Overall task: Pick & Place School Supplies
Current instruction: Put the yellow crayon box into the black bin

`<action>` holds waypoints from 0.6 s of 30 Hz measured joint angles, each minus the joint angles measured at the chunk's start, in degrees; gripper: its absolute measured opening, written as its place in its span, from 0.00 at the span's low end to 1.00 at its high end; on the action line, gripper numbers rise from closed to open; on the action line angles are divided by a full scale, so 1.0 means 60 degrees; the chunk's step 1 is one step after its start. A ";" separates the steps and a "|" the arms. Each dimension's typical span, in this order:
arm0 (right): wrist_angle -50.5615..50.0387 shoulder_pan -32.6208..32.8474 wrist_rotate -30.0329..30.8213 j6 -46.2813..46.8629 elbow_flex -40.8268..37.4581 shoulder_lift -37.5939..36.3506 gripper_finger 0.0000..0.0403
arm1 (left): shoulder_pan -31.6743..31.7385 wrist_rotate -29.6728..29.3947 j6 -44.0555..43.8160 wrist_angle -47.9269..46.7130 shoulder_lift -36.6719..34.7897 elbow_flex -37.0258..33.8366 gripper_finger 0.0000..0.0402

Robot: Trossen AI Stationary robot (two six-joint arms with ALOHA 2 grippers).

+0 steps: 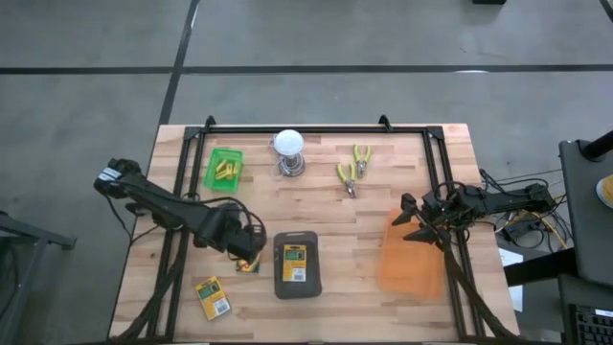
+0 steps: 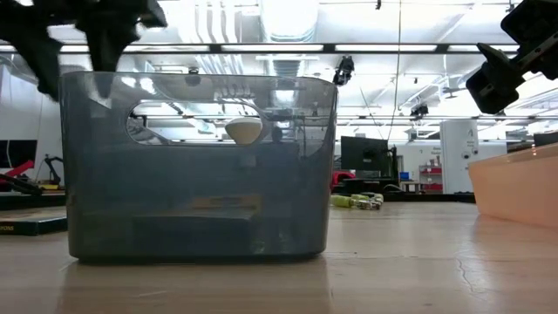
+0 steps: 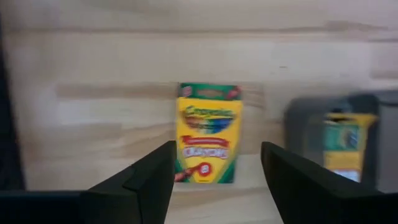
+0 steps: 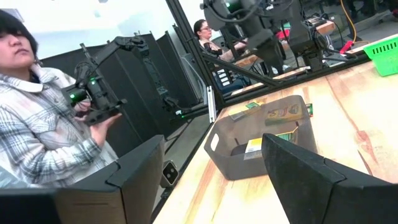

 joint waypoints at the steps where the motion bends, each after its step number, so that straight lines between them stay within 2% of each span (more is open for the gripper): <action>1: 0.0001 -0.0001 0.0003 0.0000 0.0000 0.0000 0.66 | -0.0004 0.0102 -0.0245 -0.0019 0.0000 -0.0095 0.59; 8: 0.0000 0.0002 0.0002 0.0000 0.0000 -0.0006 0.65 | -0.0002 0.1302 -0.1467 0.1003 0.0008 -0.1088 0.61; 18: -0.0001 0.0002 0.0001 0.0000 0.0000 -0.0004 0.66 | 0.0011 0.1389 -0.1892 0.2806 0.0011 -0.2092 0.73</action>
